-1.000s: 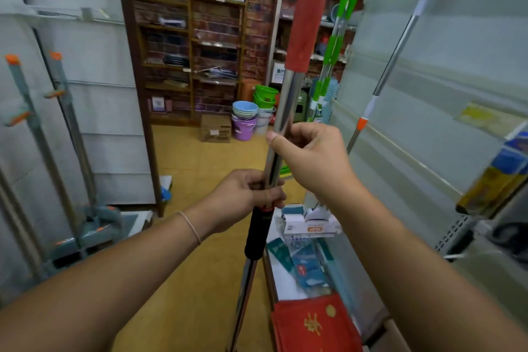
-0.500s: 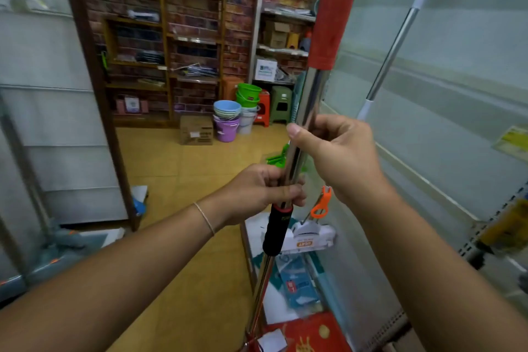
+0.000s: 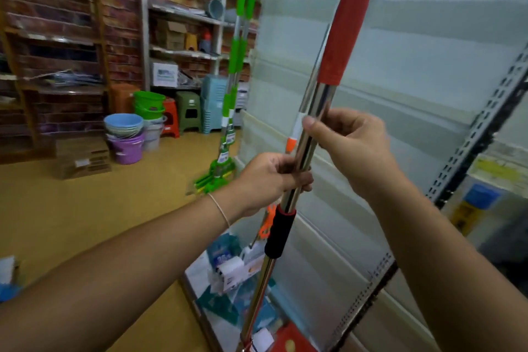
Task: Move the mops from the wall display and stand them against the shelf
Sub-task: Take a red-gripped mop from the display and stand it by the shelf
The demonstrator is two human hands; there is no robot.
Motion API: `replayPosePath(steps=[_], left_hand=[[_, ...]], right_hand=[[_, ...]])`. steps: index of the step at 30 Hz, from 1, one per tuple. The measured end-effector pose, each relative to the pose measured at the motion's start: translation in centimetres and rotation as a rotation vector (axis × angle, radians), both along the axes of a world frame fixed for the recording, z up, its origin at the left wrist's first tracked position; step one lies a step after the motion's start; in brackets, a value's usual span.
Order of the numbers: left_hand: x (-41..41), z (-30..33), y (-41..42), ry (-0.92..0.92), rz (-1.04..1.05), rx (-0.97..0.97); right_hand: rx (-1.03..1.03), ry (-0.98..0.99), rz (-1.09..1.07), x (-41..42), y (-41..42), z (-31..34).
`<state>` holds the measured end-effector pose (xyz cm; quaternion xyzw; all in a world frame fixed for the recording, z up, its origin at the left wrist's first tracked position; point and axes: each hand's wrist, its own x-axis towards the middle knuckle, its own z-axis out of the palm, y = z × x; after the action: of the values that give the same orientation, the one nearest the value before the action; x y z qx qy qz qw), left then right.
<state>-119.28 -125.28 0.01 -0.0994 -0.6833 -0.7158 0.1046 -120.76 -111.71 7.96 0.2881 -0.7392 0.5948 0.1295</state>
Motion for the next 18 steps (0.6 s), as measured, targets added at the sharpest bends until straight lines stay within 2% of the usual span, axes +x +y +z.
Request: replayPosePath(steps=[6, 13, 18], left_hand=[[-3.8, -0.2, -0.2, 0.001, -0.132, -0.082], [-6.7, 3.8, 1.3, 0.048, -0.307, -0.025], [-8.5, 6.0, 3.3, 0.12, -0.287, -0.003]], right_hand=[[-0.037, 0.057, -0.225, -1.2, -0.7, 2.9], [-0.006, 0.001, -0.354, -2.3, 0.9, 3.0], [0.071, 0.022, -0.39, -3.5, 2.8, 4.2]])
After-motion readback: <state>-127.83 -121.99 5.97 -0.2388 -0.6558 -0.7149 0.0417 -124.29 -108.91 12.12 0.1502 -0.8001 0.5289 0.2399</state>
